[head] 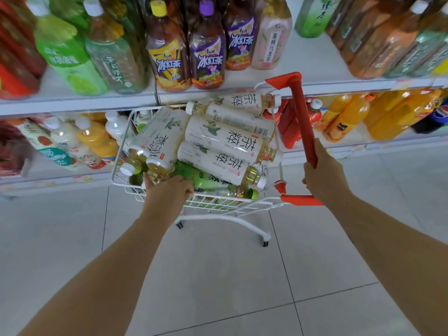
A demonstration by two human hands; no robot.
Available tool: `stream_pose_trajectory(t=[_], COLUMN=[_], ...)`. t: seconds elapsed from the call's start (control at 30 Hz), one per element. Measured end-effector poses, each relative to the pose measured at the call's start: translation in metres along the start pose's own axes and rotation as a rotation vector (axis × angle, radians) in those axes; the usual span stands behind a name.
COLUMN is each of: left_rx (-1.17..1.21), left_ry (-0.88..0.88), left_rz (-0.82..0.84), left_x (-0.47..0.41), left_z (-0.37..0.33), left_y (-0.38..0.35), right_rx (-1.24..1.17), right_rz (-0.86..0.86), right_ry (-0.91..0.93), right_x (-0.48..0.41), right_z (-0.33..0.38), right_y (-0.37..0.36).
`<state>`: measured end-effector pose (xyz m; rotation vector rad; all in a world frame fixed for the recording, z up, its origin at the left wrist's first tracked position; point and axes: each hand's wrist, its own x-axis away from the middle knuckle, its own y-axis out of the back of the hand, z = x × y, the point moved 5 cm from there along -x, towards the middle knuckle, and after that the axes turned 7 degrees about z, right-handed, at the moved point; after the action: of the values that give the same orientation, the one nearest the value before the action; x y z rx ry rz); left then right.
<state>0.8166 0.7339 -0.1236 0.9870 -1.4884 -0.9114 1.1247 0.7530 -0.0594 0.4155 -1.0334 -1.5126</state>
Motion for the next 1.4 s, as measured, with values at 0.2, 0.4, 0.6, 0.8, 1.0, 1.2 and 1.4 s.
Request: stream_pose_trajectory(t=[0.2,0.4,0.6,0.8,1.0,1.2,1.4], left_rx=[-0.004,0.151,0.05,-0.051,0.054,0.253,0.509], left_ry=[-0.059,-0.203,-0.459,-0.486,-0.462,-0.406,-0.16], left_rz=[0.074,-0.247,-0.102,0.046,0.201,0.233,0.084], left_x=[0.016,0.012,-0.043,-0.081,-0.074,-0.057,-0.101], left_z=[-0.02,-0.029,-0.064,-0.071,-0.085,-0.093,-0.057], left_y=[-0.004,0.057,0.099,0.104,0.105,0.088,0.115], right_rx=[0.135,-0.126,-1.308,-1.603,-1.525,-1.32,-1.351], right_rz=[0.005,-0.135,0.209,0.285,0.298,0.124,-0.027], right_ry=[-0.11,0.125,-0.59,-0.85,-0.827,-0.739,-0.734], right_x=[0.01,0.044,0.036,0.012,-0.004,-0.011,-0.014], right_z=[-0.004,0.06,0.056,0.055,0.072,0.073,0.078], right_y=[0.014,0.022,-0.037,-0.059,-0.063,-0.056,-0.056])
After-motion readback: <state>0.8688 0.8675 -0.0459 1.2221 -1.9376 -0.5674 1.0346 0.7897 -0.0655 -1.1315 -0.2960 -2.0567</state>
